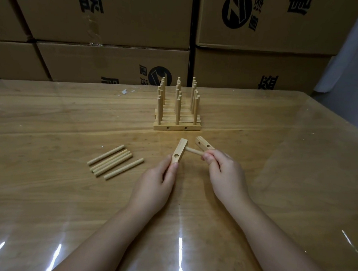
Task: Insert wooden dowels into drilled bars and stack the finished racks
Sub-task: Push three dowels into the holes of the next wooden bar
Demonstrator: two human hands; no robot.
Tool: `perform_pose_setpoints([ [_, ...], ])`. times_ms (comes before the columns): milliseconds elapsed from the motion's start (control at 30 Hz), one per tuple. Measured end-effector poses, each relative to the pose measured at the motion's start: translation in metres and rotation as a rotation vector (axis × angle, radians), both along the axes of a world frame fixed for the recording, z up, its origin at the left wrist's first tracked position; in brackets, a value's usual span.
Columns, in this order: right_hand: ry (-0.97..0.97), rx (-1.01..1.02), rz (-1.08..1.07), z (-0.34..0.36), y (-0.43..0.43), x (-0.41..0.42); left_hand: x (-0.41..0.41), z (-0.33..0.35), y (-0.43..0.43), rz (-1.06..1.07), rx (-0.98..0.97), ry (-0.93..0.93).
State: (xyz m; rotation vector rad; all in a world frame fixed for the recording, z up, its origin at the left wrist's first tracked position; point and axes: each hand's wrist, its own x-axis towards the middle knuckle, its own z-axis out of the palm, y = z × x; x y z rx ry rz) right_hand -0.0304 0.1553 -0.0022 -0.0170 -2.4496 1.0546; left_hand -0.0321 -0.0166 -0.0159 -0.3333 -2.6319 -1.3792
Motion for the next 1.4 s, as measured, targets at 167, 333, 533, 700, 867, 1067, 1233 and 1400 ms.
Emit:
perform_pose_setpoints([
  [167, -0.039, -0.063, 0.020, -0.004, 0.000, -0.002, 0.005, 0.004, 0.004, 0.022, -0.079, 0.068],
  [333, 0.025, -0.248, 0.120, -0.001, -0.012, -0.005, 0.000, 0.009, 0.004, -0.009, 0.184, -0.098],
  [533, 0.075, -0.667, 0.058, -0.004, -0.011, -0.005, -0.003, 0.020, -0.001, 0.048, 0.637, -0.272],
  [700, -0.138, 0.049, 0.189, -0.009, -0.022, -0.017, 0.001, 0.020, 0.001, -0.058, 0.667, -0.220],
  [867, -0.235, 0.355, 0.389, -0.003, -0.051, -0.034, 0.001, 0.020, -0.002, -0.059, 0.708, -0.098],
  [1067, -0.405, 0.186, 0.494, -0.005, -0.080, -0.056, 0.001, 0.018, -0.004, 0.000, 0.726, 0.050],
  [1233, -0.406, 0.072, 0.481, 0.005, -0.090, -0.053, -0.001, 0.019, -0.004, 0.038, 0.770, 0.051],
  [1400, -0.369, 0.168, 0.394, 0.005, -0.070, -0.046, 0.001, 0.023, -0.003, 0.005, 0.791, -0.068],
])
